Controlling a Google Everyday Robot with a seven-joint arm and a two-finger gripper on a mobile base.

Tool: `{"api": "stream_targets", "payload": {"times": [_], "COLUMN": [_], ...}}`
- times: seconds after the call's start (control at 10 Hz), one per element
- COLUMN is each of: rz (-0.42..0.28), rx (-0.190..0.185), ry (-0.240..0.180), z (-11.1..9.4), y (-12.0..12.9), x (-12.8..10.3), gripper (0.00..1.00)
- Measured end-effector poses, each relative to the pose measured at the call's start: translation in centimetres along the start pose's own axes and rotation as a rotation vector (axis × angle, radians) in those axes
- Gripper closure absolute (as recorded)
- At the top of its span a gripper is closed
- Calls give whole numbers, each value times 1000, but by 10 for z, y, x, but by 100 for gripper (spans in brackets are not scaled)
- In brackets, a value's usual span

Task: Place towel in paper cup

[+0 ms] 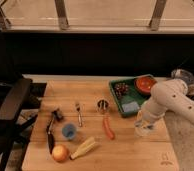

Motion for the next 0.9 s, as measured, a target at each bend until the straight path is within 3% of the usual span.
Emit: {"api": "stream_targets", "payload": {"times": [0.3, 0.9], "rz": [30, 42], "rx": [-13, 1], "ry": [0, 37], "z": [8, -10], "y": [6, 8], "x": [3, 7], "gripper": [22, 20]}}
